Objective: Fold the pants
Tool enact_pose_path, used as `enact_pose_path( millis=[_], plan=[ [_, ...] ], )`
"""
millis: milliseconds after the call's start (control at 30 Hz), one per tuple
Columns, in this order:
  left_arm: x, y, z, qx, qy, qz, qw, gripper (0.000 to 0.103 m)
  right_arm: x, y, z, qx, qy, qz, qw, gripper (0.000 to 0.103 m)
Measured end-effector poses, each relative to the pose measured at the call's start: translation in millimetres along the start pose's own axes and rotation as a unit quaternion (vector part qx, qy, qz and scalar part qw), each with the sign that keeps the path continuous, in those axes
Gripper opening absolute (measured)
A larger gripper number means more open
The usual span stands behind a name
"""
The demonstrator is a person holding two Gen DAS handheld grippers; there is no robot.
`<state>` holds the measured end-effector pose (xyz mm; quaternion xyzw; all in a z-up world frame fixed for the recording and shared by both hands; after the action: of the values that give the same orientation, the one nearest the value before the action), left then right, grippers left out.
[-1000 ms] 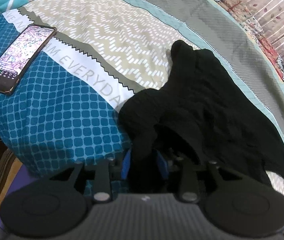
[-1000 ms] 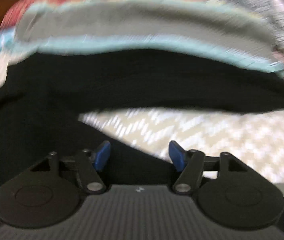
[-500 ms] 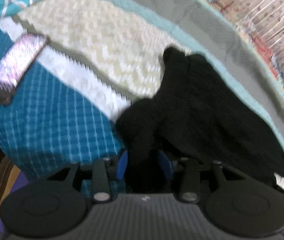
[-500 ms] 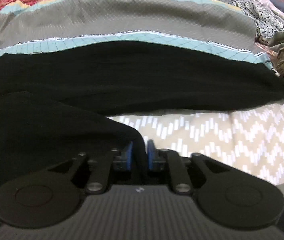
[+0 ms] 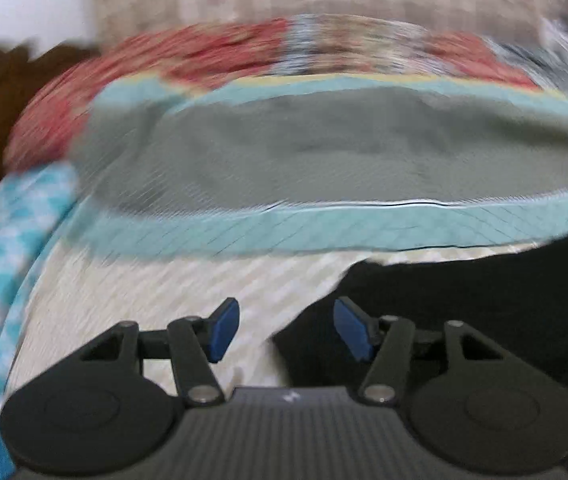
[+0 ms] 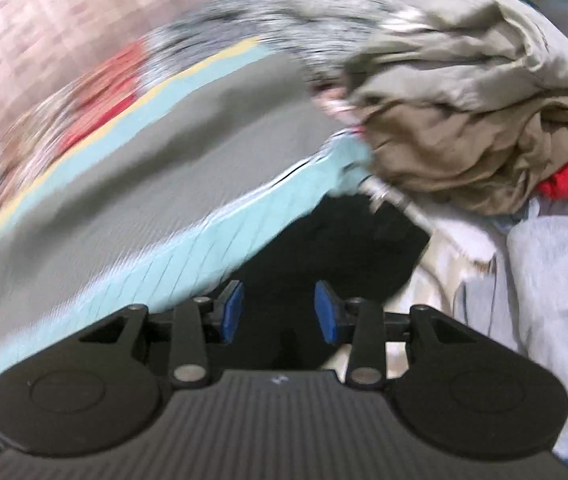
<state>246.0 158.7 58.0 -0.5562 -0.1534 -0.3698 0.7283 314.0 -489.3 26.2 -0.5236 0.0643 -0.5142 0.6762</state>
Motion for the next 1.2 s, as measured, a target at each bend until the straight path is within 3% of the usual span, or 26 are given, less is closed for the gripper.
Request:
enact_pose_path(
  millis=[133,267,367,433,467,500,533,567,633,767,900,1033,1200],
  plan=[
    [22.8,43.8,-39.2,-0.009,0.084,-0.010,0.9964,0.059,25.0,40.0,-3.1,-0.042,0.061,0.007,0.997,0.043],
    [18.4,80.1,-51.8,-0.023,0.096,0.008,0.9951,0.064,31.8,79.7,4.8,-0.122,0.017,-0.015,0.992,0.049],
    [2.0,103.1,-59.3,-0.043,0.119,0.041,0.9911,0.072,25.0,106.6,-8.3,-0.153,0.017,0.011,0.988,0.053],
    [-12.8,112.2,-72.6,-0.046,0.164,0.055,0.9839,0.056,14.4,121.5,-13.5,-0.171,0.003,0.025,0.985,0.052],
    [-15.0,108.5,-76.7,-0.046,0.176,0.042,0.9824,0.046,11.3,121.8,-12.4,-0.174,-0.013,0.014,0.985,0.048],
    [-15.3,103.5,-80.3,-0.058,0.181,0.039,0.9810,0.024,9.5,119.4,-11.5,-0.177,-0.025,0.002,0.984,0.040],
    [-14.2,99.4,-81.8,-0.056,0.180,0.042,0.9812,0.015,9.5,116.1,-10.6,-0.170,-0.030,-0.002,0.985,0.011],
    [-12.6,95.5,-82.3,-0.050,0.180,0.039,0.9816,0.013,11.2,111.1,-11.3,-0.167,-0.028,-0.007,0.986,0.007],
    [-9.0,79.0,-79.1,-0.032,0.177,0.017,0.9835,0.010,17.3,92.3,-11.8,-0.145,-0.015,-0.029,0.989,0.005],
    [2.0,41.4,-61.6,-0.026,0.129,-0.033,0.9908,0.010,28.8,35.4,-9.9,-0.056,0.016,-0.074,0.996,0.005],
    [-6.8,-21.0,-51.4,-0.015,0.101,-0.087,0.9910,0.010,22.5,-34.8,-26.9,0.026,0.040,-0.100,0.994,0.005],
    [-38.1,-86.7,-48.4,-0.012,0.071,-0.126,0.9894,0.010,1.1,-104.5,-75.8,0.084,0.082,-0.125,0.985,0.005],
    [-94.7,-142.4,-50.9,-0.010,0.030,-0.139,0.9897,0.010,-51.8,-169.0,-170.5,0.105,0.146,-0.146,0.973,0.005]
  ],
)
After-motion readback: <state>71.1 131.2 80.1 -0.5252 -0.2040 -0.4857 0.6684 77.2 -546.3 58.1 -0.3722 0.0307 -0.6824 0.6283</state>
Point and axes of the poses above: each gripper's, at about its wrist camera, not at the fingertips, and y roughly the way its jaws point, z to its left, x to its top, the point moved 6 cm from there along y, roughly the way its jaws point, and after that the axes turned 13 degrees about y, right-handed, at the moved point
